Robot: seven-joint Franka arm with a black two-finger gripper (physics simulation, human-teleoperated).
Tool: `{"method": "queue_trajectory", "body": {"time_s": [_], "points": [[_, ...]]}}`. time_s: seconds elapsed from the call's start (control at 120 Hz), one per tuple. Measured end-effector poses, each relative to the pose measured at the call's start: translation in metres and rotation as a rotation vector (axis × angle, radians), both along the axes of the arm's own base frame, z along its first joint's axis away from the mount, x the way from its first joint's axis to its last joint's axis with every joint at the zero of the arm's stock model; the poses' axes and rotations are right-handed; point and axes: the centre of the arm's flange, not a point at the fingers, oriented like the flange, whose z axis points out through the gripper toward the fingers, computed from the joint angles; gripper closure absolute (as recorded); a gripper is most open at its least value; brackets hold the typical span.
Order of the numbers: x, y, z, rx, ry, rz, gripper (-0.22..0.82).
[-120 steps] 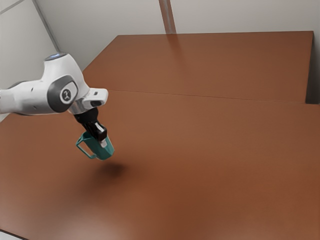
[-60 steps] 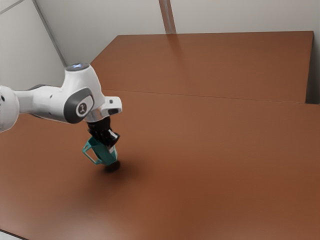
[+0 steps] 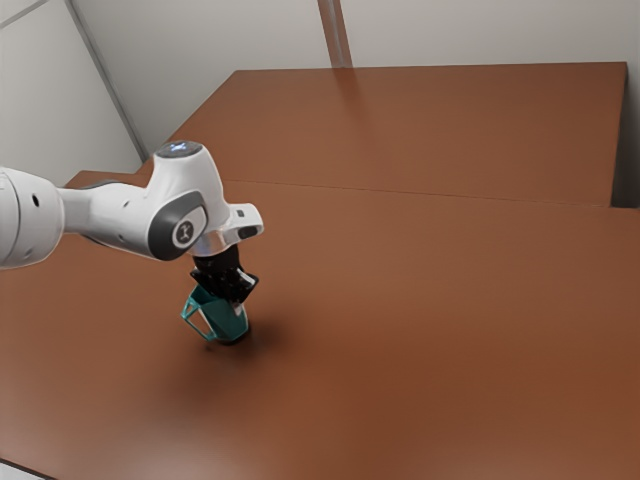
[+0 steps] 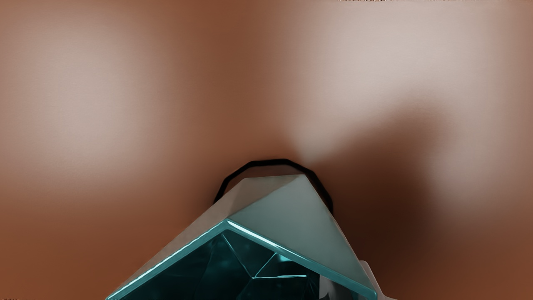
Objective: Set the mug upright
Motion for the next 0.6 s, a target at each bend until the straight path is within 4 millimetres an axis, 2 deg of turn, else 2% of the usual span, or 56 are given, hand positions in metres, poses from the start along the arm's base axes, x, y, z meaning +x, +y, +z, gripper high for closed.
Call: {"method": "queue_trajectory", "body": {"time_s": [0.1,0.2,0.3,0.4,0.533,0.6], "points": [[0.0,-0.001,-0.003,0.001,-0.001,0.021,0.77],[-0.003,-0.002,-0.007,-0.004,-0.003,0.039,0.55],[-0.003,-0.003,0.002,-0.008,-0.03,0.053,0.35],[-0.004,-0.005,0.034,-0.014,-0.098,0.06,0.22],[-0.017,-0.021,0.095,-0.024,-0.194,0.039,0.13],[-0.01,-0.034,0.131,-0.026,-0.224,0.024,0.1]]}}
